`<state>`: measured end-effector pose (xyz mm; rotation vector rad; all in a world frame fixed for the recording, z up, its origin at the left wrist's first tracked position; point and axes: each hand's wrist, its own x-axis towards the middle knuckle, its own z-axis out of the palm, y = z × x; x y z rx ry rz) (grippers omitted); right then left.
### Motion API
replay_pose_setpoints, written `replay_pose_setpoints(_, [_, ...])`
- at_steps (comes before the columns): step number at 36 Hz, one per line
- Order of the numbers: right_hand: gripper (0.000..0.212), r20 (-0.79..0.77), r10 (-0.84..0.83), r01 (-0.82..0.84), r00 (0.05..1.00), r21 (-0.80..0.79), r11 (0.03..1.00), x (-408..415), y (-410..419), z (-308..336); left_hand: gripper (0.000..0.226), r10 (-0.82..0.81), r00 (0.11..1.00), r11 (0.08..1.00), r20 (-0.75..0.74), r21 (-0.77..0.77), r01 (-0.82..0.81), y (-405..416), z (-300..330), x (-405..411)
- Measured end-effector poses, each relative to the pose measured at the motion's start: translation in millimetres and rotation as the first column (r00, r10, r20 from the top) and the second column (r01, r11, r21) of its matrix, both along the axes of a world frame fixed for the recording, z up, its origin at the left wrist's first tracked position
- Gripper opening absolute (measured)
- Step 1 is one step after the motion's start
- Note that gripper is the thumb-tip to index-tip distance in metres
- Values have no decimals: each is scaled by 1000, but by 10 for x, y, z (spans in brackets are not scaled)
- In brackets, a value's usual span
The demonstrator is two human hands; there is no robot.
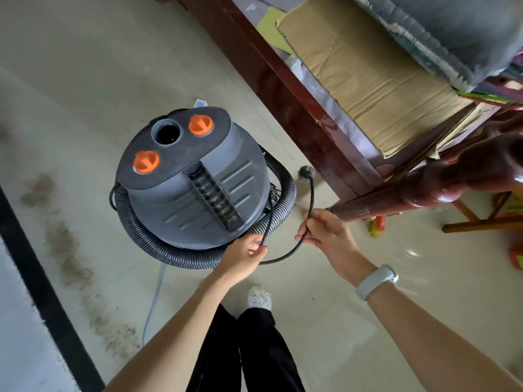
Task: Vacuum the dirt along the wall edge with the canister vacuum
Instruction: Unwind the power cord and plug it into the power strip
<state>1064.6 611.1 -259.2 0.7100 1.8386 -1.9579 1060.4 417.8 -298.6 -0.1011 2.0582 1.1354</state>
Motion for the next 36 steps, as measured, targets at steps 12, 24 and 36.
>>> replay_pose_setpoints(12, [18,260,266,-223,928,-185,957,731,-687,111,30,424,779,742,462,316,-591,-300,330,316])
replay_pose_setpoints(24, [22,215,300,-356,929,308,882,878,-806,-369,21,650,626,583,430,247,-774,-735,317,510])
replay_pose_setpoints(36, [10,387,98,-170,917,156,973,233,-794,-783,26,603,691,649,399,258,-716,-948,281,718])
